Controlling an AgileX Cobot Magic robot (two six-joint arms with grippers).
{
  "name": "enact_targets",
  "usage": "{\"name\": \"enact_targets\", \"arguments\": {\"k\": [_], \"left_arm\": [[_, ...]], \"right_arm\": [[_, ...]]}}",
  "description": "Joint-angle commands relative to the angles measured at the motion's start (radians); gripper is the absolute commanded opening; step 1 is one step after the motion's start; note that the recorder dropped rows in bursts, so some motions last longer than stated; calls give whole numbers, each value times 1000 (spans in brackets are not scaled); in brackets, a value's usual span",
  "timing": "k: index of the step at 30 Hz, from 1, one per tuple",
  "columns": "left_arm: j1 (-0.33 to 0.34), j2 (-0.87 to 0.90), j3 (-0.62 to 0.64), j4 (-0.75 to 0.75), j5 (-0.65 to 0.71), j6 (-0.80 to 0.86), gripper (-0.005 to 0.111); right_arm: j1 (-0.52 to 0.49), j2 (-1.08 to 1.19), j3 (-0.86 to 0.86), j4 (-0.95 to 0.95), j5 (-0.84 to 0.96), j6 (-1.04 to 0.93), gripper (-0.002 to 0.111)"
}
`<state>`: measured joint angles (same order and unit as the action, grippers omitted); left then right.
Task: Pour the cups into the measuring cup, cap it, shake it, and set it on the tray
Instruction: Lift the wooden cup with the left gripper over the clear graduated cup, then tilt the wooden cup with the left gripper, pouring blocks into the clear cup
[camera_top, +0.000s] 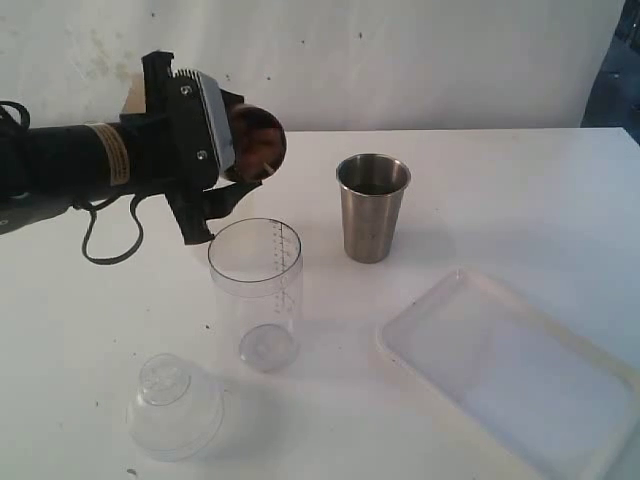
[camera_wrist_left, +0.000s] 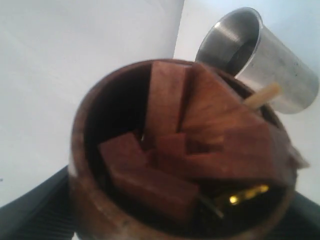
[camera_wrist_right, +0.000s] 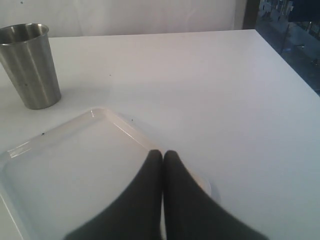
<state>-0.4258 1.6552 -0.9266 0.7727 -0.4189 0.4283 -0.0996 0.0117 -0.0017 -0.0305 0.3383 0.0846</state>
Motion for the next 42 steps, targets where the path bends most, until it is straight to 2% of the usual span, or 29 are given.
{"name": "enact_targets", "arguments": {"k": [1, 9, 16, 18, 20, 22, 33, 42], "left_arm": [[-4, -7, -12, 2, -32, 77, 0], [-4, -13, -10, 56, -32, 123, 0], [-4, -60, 54, 81, -34, 172, 0], [-4, -60, 54, 81, -30, 225, 0], [-4, -60, 54, 81, -34, 394, 0], [-4, -60, 54, 81, -51, 488, 0], [-4, -60, 47, 81, -118, 572, 0], [-4, -60, 41, 79, -111, 805, 0]], "right_arm": [[0, -1, 2, -5, -4, -1, 0], [0, -1, 2, -5, -4, -1, 0], [0, -1, 2, -5, -4, -1, 0], [0, -1, 2, -5, -4, -1, 0], [0, -1, 2, -5, -4, -1, 0], [0, -1, 2, -5, -4, -1, 0], [0, -1, 2, -5, -4, -1, 0], [0, -1, 2, -5, -4, -1, 0]]}}
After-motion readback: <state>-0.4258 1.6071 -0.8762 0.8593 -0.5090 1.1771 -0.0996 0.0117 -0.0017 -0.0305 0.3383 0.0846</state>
